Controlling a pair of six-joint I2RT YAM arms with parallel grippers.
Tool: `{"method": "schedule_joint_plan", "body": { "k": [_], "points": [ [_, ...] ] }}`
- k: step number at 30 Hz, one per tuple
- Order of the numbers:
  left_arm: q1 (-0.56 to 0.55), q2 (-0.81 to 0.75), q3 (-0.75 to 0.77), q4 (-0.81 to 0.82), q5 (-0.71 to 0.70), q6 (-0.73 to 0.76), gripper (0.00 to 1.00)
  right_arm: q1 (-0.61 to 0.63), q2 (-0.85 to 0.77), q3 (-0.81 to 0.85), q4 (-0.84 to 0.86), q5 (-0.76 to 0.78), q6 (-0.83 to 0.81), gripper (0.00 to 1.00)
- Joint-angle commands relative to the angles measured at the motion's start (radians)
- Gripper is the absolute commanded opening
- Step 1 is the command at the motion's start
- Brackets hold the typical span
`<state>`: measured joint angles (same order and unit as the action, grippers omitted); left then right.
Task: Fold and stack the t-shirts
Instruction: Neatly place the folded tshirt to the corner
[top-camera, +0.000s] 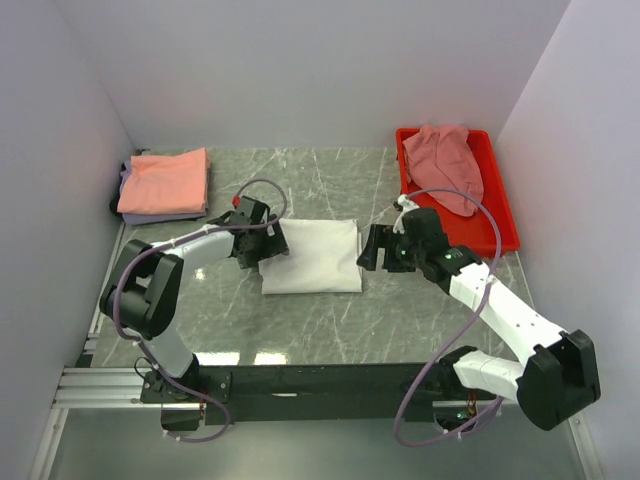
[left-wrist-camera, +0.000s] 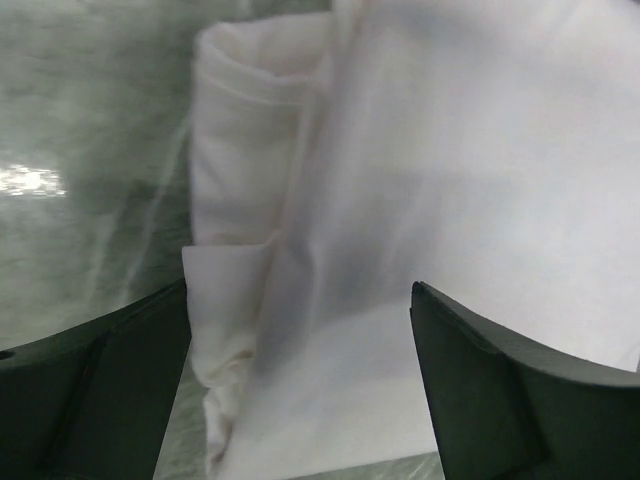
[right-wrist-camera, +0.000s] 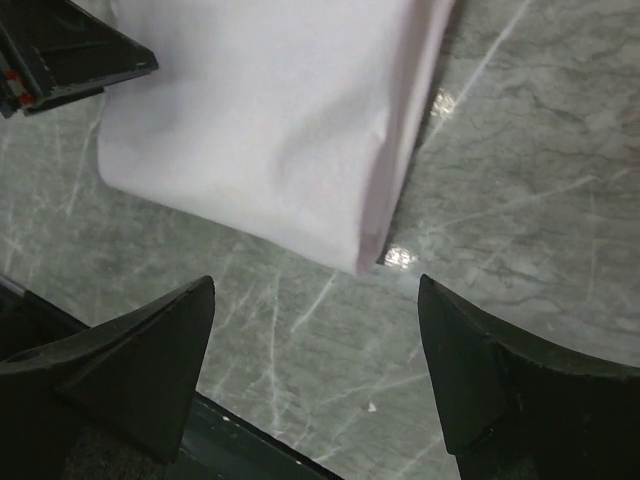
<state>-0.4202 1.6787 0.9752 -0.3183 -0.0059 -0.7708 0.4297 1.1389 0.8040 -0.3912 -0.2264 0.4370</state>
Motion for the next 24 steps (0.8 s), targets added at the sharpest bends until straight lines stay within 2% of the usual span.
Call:
{"method": "schedule_joint_plan", "body": {
  "k": [1,6,10,12,13,15,16,18,19,21,22,24],
  "points": [
    [-0.041,0.016,0.028,0.047,0.088,0.042,0.91,0.006,-0.053,-0.029,-0.026,0.056,-0.038,0.89],
    [-0.098,0.058,0.034,0.019,0.034,0.033,0.82,0.003,-0.059,-0.046,-0.028,0.078,-0.052,0.89],
    [-0.152,0.113,0.066,-0.028,-0.024,0.013,0.62,0.003,-0.067,-0.051,-0.028,0.09,-0.063,0.89],
    [-0.173,0.13,0.075,-0.05,-0.078,-0.001,0.6,0.001,-0.07,-0.051,-0.031,0.108,-0.069,0.89],
    [-0.192,0.147,0.088,-0.073,-0.095,-0.011,0.53,0.001,-0.073,-0.051,-0.032,0.116,-0.067,0.89],
    [-0.209,0.167,0.105,-0.099,-0.146,-0.025,0.45,0.003,-0.079,-0.054,-0.034,0.127,-0.07,0.89],
    [-0.222,0.188,0.127,-0.114,-0.163,-0.039,0.35,0.001,-0.08,-0.054,-0.035,0.137,-0.07,0.89],
    [-0.235,0.222,0.155,-0.162,-0.215,-0.048,0.26,-0.002,-0.087,-0.057,-0.034,0.145,-0.07,0.89],
    [-0.245,0.234,0.189,-0.18,-0.232,-0.059,0.14,0.0,-0.088,-0.058,-0.034,0.154,-0.07,0.89],
    [-0.253,0.269,0.226,-0.232,-0.285,-0.068,0.04,-0.003,-0.091,-0.063,-0.034,0.162,-0.07,0.89],
    [-0.253,0.277,0.258,-0.245,-0.301,-0.065,0.01,-0.003,-0.091,-0.063,-0.031,0.165,-0.067,0.89],
    [-0.256,0.291,0.286,-0.268,-0.318,-0.055,0.01,-0.005,-0.099,-0.068,-0.025,0.167,-0.069,0.89]
  ]
}}
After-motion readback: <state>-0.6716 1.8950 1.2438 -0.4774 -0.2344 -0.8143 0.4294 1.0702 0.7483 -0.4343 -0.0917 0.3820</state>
